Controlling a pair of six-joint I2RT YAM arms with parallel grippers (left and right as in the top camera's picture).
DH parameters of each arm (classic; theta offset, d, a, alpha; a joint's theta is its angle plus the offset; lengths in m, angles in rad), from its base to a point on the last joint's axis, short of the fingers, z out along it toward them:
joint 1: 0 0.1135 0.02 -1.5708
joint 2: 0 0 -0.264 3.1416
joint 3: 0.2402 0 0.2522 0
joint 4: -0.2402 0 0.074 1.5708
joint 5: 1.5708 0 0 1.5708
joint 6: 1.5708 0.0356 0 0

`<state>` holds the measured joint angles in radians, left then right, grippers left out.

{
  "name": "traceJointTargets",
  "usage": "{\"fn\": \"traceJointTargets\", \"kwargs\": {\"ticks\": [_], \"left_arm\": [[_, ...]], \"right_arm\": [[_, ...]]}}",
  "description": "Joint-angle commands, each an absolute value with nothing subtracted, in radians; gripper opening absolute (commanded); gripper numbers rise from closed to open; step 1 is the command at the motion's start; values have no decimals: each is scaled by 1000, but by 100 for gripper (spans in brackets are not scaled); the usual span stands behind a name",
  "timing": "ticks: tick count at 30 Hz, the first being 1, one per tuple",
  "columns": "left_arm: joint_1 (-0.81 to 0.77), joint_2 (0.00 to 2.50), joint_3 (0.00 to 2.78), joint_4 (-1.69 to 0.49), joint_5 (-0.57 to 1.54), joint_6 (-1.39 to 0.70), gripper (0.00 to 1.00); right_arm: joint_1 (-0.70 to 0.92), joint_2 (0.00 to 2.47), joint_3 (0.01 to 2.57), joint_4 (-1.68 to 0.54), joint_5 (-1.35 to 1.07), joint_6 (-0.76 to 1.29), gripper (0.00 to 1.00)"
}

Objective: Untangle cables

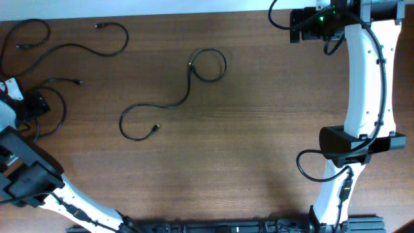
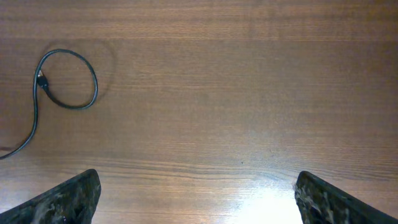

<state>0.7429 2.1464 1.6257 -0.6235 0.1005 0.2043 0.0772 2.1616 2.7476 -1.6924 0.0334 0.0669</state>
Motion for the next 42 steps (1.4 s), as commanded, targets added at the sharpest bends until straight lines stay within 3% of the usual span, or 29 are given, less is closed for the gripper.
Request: {"fn": "traceJointTargets", "kwargs": {"ticks": [1, 9, 10, 12, 14, 17, 19, 23, 26, 30, 31, 37, 42], "left_arm": [[749, 2128, 1639, -663, 101, 203, 84], [739, 2128, 1598, -690, 120, 207, 63], [738, 2128, 1597, -690, 120, 207, 64], [736, 2128, 1597, -689, 120, 207, 79], [733, 2127, 1601, -674, 121, 204, 87], [734, 2096, 1681, -683, 170, 85, 90], [734, 2062, 1734, -682, 169, -22, 99], [734, 1968, 1803, -688, 194, -87, 99], [734, 1894, 1803, -692, 456, -87, 99], [683, 1892, 1789, -710, 982, -83, 99], [650, 1892, 1774, -724, 1010, -69, 99], [373, 1892, 1701, -847, 800, 131, 99], [48, 1913, 1687, -839, 290, 133, 99]], "right_arm": [[77, 2167, 2747, -1698, 31, 60, 98], [77, 2167, 2747, -1698, 32, 60, 98], [77, 2167, 2747, -1698, 31, 60, 98], [77, 2167, 2747, -1698, 31, 60, 98], [77, 2167, 2747, -1698, 31, 60, 98], [77, 2167, 2747, -1698, 32, 60, 97], [77, 2167, 2747, -1698, 31, 60, 98], [77, 2167, 2747, -1698, 31, 60, 98], [77, 2167, 2747, -1698, 32, 60, 97], [77, 2167, 2747, -1698, 31, 60, 98], [77, 2167, 2747, -1698, 32, 60, 97], [77, 2167, 2747, -1698, 32, 60, 97], [77, 2167, 2747, -1698, 31, 60, 98]]}}
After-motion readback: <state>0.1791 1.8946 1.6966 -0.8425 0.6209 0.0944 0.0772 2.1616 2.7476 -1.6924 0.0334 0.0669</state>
